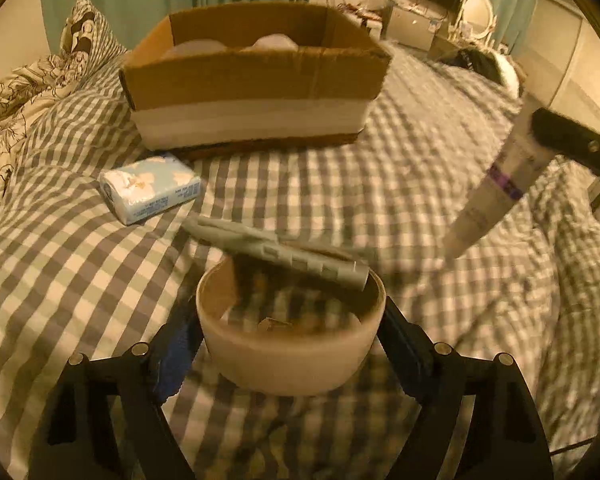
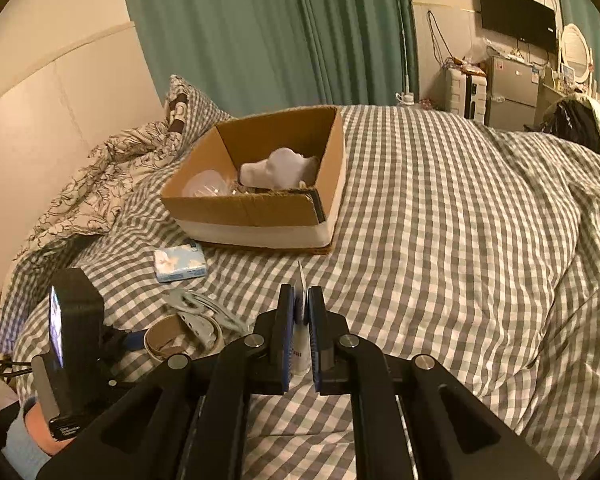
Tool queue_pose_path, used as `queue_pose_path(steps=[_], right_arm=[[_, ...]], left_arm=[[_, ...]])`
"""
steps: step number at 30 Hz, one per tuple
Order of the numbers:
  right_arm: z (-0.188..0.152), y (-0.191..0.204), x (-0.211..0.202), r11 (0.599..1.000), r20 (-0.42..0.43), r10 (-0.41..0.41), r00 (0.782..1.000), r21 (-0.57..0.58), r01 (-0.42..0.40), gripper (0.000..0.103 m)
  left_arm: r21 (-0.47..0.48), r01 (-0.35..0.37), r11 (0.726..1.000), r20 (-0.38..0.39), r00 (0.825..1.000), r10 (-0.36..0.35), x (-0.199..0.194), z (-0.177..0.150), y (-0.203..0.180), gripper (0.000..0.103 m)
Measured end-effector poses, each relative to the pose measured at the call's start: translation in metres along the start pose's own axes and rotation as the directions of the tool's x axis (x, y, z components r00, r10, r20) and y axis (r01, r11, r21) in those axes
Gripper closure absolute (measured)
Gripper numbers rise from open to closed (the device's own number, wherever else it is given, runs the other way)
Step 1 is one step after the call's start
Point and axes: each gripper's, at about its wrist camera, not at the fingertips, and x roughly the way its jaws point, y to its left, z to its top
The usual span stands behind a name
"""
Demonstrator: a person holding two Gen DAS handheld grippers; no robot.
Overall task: Organize objects
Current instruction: 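Grasp the white tape roll with the left tool while the right tool grasps the toothpaste tube, then carry the tape roll and tube over the box and release both into it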
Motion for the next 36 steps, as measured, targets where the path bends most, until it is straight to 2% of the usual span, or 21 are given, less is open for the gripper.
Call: queue_pose_path(steps=[4, 8, 13, 18, 26, 36], right_arm=[[0.002, 0.006, -0.021, 1.0, 0.034, -0.01, 0.999, -0.015, 0.01, 0.096], [0.004, 0.006, -0.042, 0.999, 0.071, -0.021, 0.997, -0.025, 0.023, 0.096], [0.013, 0.01, -0.059, 0.999, 0.109, -0.019, 0.994, -0.042, 0.024, 0.096], [0.037, 0.019, -0.065, 0.996, 0.157, 0.002, 0.988, -0.084, 0.011, 0.096], [0.089, 0.028, -0.058, 0.992, 0.229, 0.042, 0.973, -0.128, -0.013, 0.096], [0.162, 0.033, 0.0, 0.988, 0.271, 0.054, 0.961, -0.155, -0.012, 0.096]], left_arm=[[0.014, 0.027, 1.0, 0.076, 0.997, -0.028, -0.033, 0.009, -0.011, 0.018], [0.023, 0.05, 0.999, 0.189, 0.981, -0.053, -0.076, 0.024, -0.014, 0.018], [0.051, 0.0, 0.999, 0.292, 0.956, -0.015, -0.109, 0.044, -0.018, 0.018], [0.067, -0.011, 0.998, 0.365, 0.931, -0.014, -0.131, 0.075, -0.016, 0.018], [0.089, -0.042, 0.995, 0.432, 0.902, -0.001, -0.133, 0.125, -0.014, 0.018], [0.074, -0.091, 0.993, 0.448, 0.893, 0.048, -0.083, 0.195, 0.007, 0.018]])
